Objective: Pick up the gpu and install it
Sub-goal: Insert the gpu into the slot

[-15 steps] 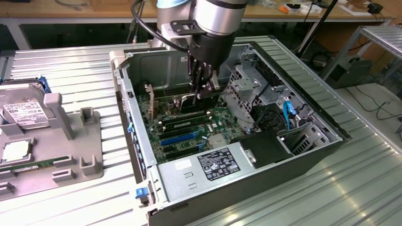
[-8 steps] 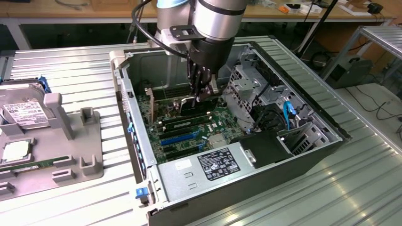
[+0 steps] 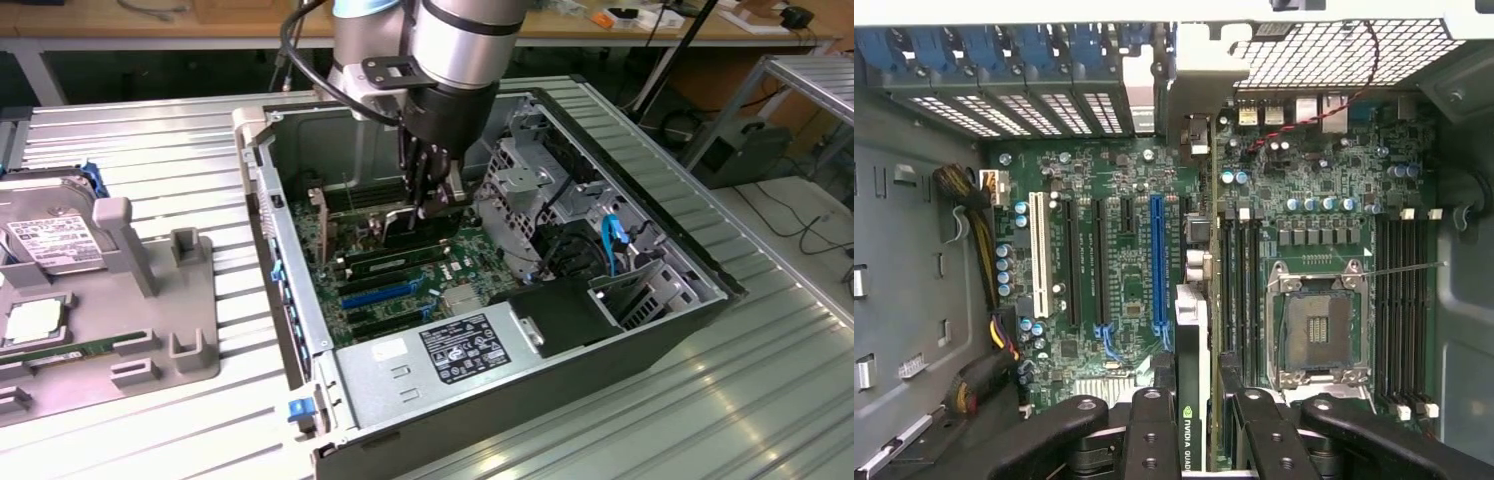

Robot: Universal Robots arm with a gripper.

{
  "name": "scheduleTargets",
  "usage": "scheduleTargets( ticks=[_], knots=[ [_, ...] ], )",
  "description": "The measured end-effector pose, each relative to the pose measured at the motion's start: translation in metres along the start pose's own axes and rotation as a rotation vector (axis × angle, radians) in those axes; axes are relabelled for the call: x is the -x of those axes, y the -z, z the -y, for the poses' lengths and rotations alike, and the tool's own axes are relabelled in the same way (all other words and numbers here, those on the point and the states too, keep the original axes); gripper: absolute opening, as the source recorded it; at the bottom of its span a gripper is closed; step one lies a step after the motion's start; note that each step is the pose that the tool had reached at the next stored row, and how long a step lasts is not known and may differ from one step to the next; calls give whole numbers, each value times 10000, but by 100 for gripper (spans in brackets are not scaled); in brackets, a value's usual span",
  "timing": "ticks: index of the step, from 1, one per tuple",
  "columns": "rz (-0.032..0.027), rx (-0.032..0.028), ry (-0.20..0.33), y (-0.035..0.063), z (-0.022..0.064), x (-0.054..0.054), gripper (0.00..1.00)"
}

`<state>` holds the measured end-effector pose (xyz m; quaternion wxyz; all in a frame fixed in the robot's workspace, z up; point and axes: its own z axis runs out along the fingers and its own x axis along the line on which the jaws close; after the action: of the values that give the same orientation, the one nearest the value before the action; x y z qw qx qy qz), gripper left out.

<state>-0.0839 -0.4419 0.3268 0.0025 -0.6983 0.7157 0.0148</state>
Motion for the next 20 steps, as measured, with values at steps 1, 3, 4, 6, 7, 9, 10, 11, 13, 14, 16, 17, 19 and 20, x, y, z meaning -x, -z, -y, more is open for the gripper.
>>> scheduleTargets(
  ticks=[1,3,4,6,7,9,10,11,13,14,16,17,19,20],
  knots=[
    [0,0,0,0,0,-10,27],
    [-1,0,0,-3,1,-37,27],
    [-1,0,0,-4,1,-60,27],
    [-1,1,-1,-7,2,-78,27],
    [0,0,-2,-11,1,-84,27],
    [-8,0,-1,-26,2,-88,27],
    [-12,1,-1,-28,2,-89,27],
    [-11,1,-1,-29,2,-90,27],
    [-9,0,-1,-30,2,-89,27],
    [-9,0,-1,-30,2,-89,27],
    [-5,-2,-1,-39,3,-89,27],
    [-9,0,-1,-59,3,-90,27],
    [-9,0,0,-91,4,-91,27],
    [-9,0,-1,-104,4,-91,27]
  ],
)
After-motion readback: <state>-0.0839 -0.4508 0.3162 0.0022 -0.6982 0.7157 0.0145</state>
